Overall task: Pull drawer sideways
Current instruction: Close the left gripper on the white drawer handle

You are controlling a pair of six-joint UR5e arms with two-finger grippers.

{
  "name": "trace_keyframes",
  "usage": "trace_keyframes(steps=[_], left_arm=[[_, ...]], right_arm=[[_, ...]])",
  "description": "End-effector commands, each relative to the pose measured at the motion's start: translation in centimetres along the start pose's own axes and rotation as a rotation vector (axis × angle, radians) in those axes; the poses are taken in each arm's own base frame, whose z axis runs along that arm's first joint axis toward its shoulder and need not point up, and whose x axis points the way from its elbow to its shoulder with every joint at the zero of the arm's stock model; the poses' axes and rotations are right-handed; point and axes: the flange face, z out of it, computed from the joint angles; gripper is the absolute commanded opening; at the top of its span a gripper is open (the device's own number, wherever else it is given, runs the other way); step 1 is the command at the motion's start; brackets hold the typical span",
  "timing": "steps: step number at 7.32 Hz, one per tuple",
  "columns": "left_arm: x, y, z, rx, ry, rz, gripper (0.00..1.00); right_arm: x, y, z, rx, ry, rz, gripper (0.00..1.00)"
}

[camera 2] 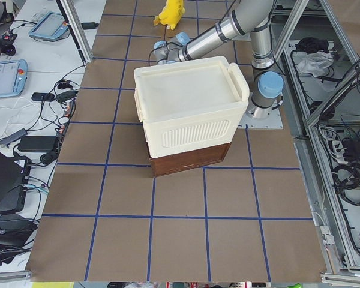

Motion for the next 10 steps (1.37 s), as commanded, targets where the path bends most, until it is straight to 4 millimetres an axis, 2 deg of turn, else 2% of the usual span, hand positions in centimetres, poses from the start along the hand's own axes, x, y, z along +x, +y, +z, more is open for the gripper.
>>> trace_keyframes(steps=[1,2,3,5,6,8,9,10], left_arm=[[-0.3,0.0,0.1,0.008,-0.028,0.026,0.95],[-0.3,0.1,0.1,0.007,-0.030,0.032,0.83],[-0.2,0.1,0.2,0.005,-0.030,0.031,0.77],[0.0,0.0,0.5,-0.001,-0.031,0.035,0.71],[-0.3,0.2,1.3,-0.018,-0.029,0.038,0.69],[-0.8,0.0,1.7,-0.028,-0.024,0.029,0.68],[-0.9,-0.1,1.7,-0.027,-0.024,0.028,0.63],[-0.9,-0.1,1.7,-0.028,-0.023,0.026,0.52]], right_arm=[[0.0,0.0,0.0,0.000,0.000,0.000,1.00],[0.0,0.0,0.0,0.000,0.000,0.000,1.00],[0.0,0.0,0.0,0.000,0.000,0.000,1.00],[0.0,0.0,0.0,0.000,0.000,0.000,1.00],[0.0,0.0,0.0,0.000,0.000,0.000,1.00],[0.0,0.0,0.0,0.000,0.000,0.000,1.00],[0.0,0.0,0.0,0.000,0.000,0.000,1.00],[0.0,0.0,0.0,0.000,0.000,0.000,1.00]])
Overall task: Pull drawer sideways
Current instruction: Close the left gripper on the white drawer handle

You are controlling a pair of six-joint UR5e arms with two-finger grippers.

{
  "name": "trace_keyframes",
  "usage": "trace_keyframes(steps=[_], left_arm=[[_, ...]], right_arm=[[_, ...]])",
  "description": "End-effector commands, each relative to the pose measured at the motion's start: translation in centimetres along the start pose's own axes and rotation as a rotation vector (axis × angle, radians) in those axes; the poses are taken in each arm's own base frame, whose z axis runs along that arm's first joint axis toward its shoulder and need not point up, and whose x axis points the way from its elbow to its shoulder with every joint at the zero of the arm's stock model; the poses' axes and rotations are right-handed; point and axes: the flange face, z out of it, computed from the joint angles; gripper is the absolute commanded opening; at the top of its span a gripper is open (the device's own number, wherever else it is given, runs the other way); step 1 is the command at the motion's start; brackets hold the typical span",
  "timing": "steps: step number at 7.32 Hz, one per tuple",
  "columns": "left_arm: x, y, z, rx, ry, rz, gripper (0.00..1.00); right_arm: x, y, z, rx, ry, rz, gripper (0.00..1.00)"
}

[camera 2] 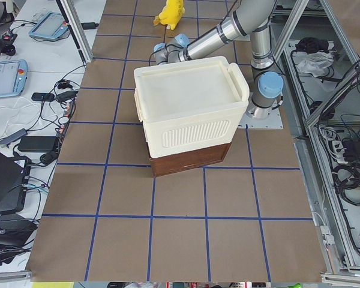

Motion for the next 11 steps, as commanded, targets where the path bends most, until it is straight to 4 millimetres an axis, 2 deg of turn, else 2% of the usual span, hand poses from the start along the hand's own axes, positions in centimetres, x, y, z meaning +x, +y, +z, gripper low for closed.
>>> trace_keyframes(steps=[1,6,8,11], left_arm=[[-0.09,-0.01,0.01,-0.001,0.002,-0.002,0.49],[-0.19,-0.08,-0.13,0.002,0.002,-0.006,0.49],[-0.80,-0.20,-0.70,0.012,0.004,-0.015,0.55],[0.00,-0.48,-0.44,0.004,0.009,-0.007,0.54]], right_arm=[[0.00,0.00,0.00,0.000,0.000,0.000,1.00],[0.00,0.00,0.00,0.000,0.000,0.000,1.00],[0.00,0.00,0.00,0.000,0.000,0.000,1.00],[0.00,0.00,0.00,0.000,0.000,0.000,1.00]])
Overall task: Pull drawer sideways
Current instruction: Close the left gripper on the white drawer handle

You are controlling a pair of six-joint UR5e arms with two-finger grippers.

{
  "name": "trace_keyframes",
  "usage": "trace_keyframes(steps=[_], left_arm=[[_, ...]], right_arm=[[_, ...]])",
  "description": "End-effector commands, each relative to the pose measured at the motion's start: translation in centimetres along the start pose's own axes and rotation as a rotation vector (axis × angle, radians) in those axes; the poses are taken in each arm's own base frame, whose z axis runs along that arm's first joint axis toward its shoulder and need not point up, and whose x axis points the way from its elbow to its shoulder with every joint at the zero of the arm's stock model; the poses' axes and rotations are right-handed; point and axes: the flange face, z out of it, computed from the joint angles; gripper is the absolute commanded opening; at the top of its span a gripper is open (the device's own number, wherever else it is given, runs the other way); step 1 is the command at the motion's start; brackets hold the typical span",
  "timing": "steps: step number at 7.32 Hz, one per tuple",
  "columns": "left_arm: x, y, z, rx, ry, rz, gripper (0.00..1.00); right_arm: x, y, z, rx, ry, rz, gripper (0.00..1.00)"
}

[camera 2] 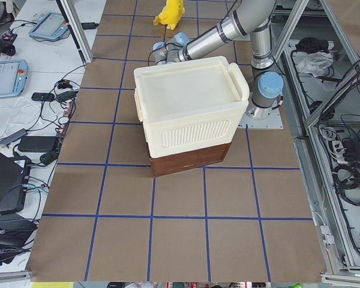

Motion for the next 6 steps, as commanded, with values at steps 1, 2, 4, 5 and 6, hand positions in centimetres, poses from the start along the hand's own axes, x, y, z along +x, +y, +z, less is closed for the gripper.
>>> trace_keyframes(steps=[1,2,4,5,6], left_arm=[[0.2,-0.1,0.0,-0.001,0.006,-0.003,0.53],[-0.1,-0.2,-0.2,0.005,0.004,-0.008,0.50],[0.1,-0.1,-1.5,0.025,0.006,-0.006,0.50],[0.4,-0.2,-1.5,0.023,0.004,-0.002,0.48],[0.4,-0.2,-1.4,0.022,0.004,-0.002,0.48]], right_arm=[[0.0,0.0,0.0,0.000,0.000,0.000,1.00],[0.0,0.0,0.0,0.000,0.000,0.000,1.00],[0.0,0.0,0.0,0.000,0.000,0.000,1.00],[0.0,0.0,0.0,0.000,0.000,0.000,1.00],[0.0,0.0,0.0,0.000,0.000,-0.002,1.00]])
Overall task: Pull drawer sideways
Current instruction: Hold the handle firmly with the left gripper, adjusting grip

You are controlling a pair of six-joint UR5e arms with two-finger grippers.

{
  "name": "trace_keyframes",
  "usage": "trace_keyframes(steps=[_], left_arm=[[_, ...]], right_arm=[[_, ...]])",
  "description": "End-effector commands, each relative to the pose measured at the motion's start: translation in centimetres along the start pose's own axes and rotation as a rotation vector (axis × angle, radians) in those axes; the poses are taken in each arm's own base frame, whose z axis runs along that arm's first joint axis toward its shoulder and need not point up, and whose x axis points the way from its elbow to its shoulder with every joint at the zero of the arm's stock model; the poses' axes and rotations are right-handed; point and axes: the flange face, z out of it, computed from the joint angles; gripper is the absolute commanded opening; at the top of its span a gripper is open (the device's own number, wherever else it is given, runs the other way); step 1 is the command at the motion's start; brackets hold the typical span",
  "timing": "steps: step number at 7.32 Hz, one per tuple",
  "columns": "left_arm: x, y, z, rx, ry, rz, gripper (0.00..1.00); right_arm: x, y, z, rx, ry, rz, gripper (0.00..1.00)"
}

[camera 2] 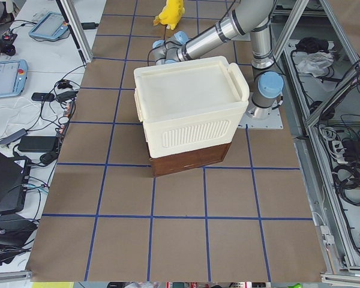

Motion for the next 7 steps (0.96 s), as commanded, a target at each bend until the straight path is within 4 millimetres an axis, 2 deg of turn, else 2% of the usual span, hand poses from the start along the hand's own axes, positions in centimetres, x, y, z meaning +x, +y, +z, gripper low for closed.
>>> trace_keyframes(steps=[1,6,7], left_arm=[[0.23,0.12,0.05,0.000,-0.002,-0.001,0.47],[0.27,0.14,0.41,-0.009,0.000,-0.001,0.44],[0.27,0.14,0.41,-0.009,0.000,-0.001,0.35]], right_arm=[[0.00,0.00,0.00,0.000,0.000,0.000,1.00],[0.00,0.00,0.00,0.000,0.000,0.000,1.00],[0.00,0.00,0.00,0.000,0.000,0.000,1.00]])
